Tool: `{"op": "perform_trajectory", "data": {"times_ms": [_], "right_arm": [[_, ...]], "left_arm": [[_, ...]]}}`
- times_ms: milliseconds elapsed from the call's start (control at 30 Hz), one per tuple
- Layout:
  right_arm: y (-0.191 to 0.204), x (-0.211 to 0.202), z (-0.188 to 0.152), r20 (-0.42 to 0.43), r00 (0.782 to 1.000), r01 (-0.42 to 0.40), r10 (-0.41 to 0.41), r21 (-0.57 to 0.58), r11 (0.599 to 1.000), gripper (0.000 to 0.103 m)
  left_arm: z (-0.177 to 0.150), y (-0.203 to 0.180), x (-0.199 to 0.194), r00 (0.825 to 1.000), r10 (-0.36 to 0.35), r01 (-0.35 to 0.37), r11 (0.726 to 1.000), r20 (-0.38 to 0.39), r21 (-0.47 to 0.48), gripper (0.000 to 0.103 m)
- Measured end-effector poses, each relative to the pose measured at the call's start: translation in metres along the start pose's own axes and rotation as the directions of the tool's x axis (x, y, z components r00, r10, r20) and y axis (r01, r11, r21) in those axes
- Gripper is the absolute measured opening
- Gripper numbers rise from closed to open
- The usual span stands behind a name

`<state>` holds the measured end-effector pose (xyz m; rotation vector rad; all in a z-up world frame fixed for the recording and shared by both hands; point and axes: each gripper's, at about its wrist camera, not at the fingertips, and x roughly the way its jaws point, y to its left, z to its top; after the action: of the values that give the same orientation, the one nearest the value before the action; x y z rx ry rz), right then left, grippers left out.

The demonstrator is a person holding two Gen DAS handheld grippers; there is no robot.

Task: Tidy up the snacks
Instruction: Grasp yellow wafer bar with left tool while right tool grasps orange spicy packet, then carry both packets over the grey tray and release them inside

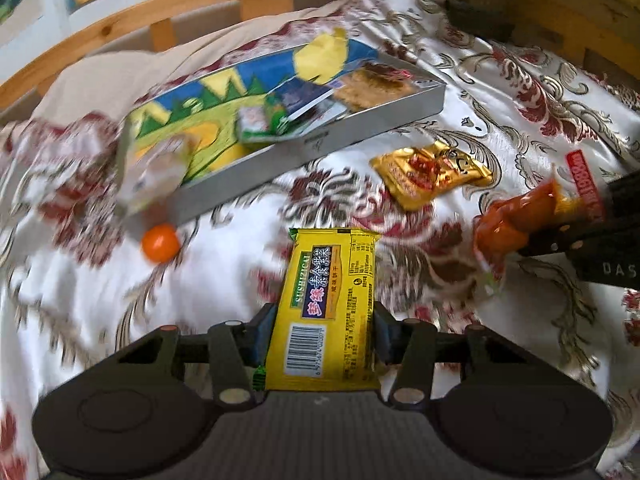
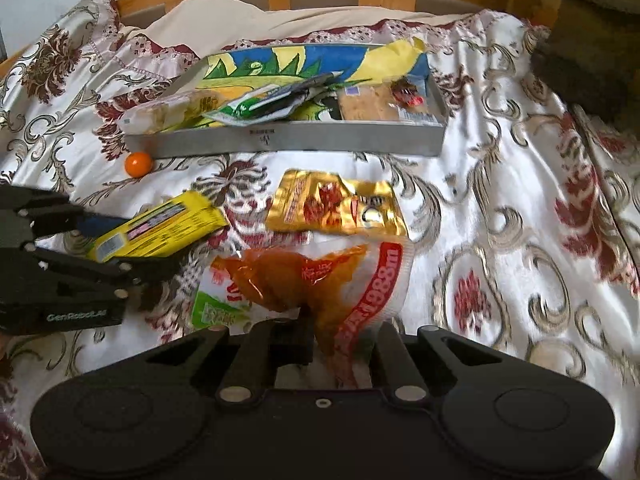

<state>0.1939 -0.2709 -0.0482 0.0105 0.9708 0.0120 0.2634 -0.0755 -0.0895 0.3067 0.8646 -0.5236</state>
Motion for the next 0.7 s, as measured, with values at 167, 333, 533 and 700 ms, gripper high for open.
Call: {"op": "perform_trajectory", "data": {"times_ms": [167, 333, 533, 700], "right_arm": [[0.002, -0.025, -0.016, 0.046, 0.999, 0.011, -0.012, 0.013, 1.0, 0.008], [-0.003, -0.05, -0.026, 0.124, 0.992, -0.009, 0.001, 0.063, 0.998, 0.008], [-0.005, -0.074, -0.035, 0.2, 0.98, -0.016, -0.007, 0.111, 0.994, 0.009], [-0.002, -0.086, -0.038, 0.25, 0.968, -0.015, -0.012, 0.107, 0.994, 0.009]], "left_arm": [[-0.016, 0.002, -0.024, 1.0, -0.012, 0.014, 0.992, 0.022, -0.127, 0.053], [-0.023, -0.008, -0.043, 0.999, -0.017, 0.021, 0.992, 0.031, -0.126, 0.053], [-0.037, -0.011, -0.063, 0.999, -0.003, 0.011, 0.985, 0.045, -0.17, 0.053], [-0.04, -0.01, -0.08, 0.998, -0.005, 0.019, 0.978, 0.068, -0.208, 0.053]]}}
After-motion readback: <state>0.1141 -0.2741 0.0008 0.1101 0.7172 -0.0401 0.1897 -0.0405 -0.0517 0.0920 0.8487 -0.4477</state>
